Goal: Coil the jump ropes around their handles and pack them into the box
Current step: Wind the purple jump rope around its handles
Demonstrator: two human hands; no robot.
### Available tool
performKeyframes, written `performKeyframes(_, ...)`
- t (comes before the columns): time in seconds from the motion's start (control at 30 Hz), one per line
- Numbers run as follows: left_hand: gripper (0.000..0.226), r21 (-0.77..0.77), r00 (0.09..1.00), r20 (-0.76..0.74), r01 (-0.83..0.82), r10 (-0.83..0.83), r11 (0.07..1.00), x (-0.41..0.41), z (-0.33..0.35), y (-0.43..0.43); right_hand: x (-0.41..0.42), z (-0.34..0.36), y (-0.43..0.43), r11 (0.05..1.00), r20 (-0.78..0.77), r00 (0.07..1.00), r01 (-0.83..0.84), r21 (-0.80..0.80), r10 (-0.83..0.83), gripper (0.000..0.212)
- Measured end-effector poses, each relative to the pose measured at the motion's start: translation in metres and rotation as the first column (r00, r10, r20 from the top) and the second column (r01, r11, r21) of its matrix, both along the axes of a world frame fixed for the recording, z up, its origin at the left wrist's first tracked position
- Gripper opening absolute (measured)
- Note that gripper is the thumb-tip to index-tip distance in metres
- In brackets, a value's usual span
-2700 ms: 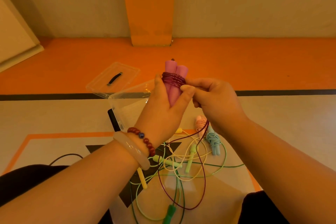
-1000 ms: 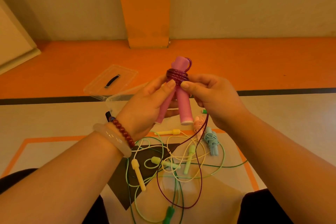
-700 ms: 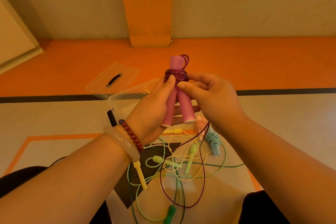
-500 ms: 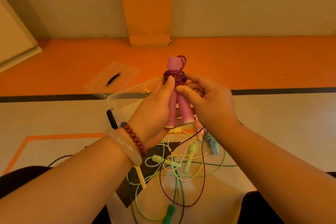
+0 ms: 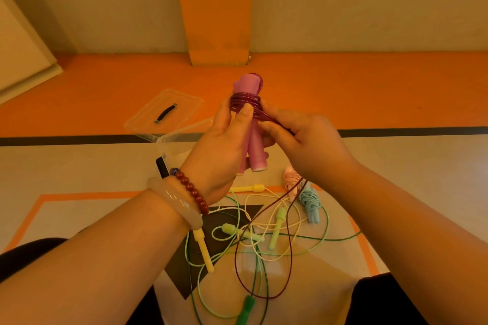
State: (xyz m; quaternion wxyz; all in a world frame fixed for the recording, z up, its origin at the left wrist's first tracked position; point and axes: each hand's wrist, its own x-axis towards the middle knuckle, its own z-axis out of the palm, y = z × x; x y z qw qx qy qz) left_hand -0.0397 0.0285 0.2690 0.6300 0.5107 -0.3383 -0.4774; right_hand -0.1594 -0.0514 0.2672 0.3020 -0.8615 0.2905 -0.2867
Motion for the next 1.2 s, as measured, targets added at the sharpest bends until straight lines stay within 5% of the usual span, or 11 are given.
performKeyframes(0.2,0.045,0.043,1.0,0.016,0.001,-0.001,0.999,0.003,0.003,0.0,-0.003,0.004,-0.002,0.991,-0.026,1.0,-0.008,-0.132,0.004,0.039)
performKeyframes(0.33,0.043,0.025,0.998,-0.055,0.018,-0.016,1.0,0.003,0.002,0.0,-0.003,0.006,0.0,0.98,0.235,0.97,0.006,0.201,-0.054,0.004)
performKeyframes(0.47,0.055,-0.004,0.973,-0.195,0.124,-0.122,0.992,0.001,0.003,0.002,-0.006,0.011,-0.005,0.831,0.336,0.941,-0.224,0.509,0.048,0.006)
performKeyframes(0.77,0.049,-0.001,0.889,-0.338,0.328,-0.309,0.945,0.003,0.005,0.003,-0.008,0.004,-0.013,0.748,0.31,0.951,-0.192,0.635,-0.019,0.033)
performKeyframes(1.0,0.078,0.076,0.946,-0.174,0.291,-0.274,0.954,0.008,0.006,0.004,-0.006,0.007,-0.005,0.672,0.386,0.922,-0.283,0.684,-0.004,0.009)
performKeyframes(1.2,0.053,0.142,0.982,0.072,0.164,-0.175,0.976,0.014,0.009,0.003,-0.002,0.015,0.001,0.741,0.343,0.937,-0.187,0.646,-0.063,0.012)
